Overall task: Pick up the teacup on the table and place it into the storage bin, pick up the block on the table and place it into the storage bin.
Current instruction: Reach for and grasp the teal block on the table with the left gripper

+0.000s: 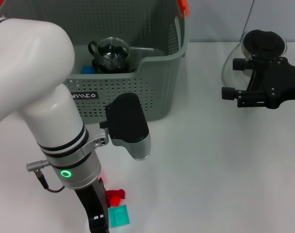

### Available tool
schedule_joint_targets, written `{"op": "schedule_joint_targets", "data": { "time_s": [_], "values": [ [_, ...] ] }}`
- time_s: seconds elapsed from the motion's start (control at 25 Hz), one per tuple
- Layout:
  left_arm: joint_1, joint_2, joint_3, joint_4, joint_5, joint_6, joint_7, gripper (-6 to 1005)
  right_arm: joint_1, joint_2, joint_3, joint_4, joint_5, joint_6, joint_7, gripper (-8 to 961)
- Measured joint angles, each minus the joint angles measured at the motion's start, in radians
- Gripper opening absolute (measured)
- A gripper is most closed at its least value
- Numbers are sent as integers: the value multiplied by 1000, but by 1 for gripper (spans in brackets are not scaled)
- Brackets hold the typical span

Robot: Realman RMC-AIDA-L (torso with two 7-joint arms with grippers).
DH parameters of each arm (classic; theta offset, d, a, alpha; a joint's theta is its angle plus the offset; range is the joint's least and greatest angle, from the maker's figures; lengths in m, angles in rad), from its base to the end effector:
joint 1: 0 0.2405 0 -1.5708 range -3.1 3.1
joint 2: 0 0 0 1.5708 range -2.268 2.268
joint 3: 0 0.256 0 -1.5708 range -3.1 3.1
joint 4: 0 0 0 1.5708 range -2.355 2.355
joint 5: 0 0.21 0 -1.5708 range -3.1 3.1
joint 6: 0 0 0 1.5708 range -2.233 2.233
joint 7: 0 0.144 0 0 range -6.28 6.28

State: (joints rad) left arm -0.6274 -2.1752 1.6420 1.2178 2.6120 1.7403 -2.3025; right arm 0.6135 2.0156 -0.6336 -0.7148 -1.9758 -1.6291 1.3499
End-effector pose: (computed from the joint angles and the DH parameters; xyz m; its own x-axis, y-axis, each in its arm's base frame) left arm -0.1784 0.2856 -0.0734 0.7557 0.2707 -0.5964 0.3315 -0.9434 -0.0081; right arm 0.2348 0.3603 0.0433 0.8396 -0.1655 -0.5174 -0.3188 -0.9213 -0.2227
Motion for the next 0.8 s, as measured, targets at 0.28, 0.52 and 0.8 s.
{"op": "schedule_joint_targets", "data": {
  "time_s": [0.28,0.52,0.8],
  "values": [
    [-20,-1,5,-19,-7,-15,0,901,-1,0,0,0,0,0,0,926],
    [-29,-2,13,-24,-17,-19,0,896,-4,0,8,0,0,-1,0,926],
    [-35,-2,48,-21,-18,-23,1,891,-6,-1,12,0,0,-2,-2,927]
  ]
}}
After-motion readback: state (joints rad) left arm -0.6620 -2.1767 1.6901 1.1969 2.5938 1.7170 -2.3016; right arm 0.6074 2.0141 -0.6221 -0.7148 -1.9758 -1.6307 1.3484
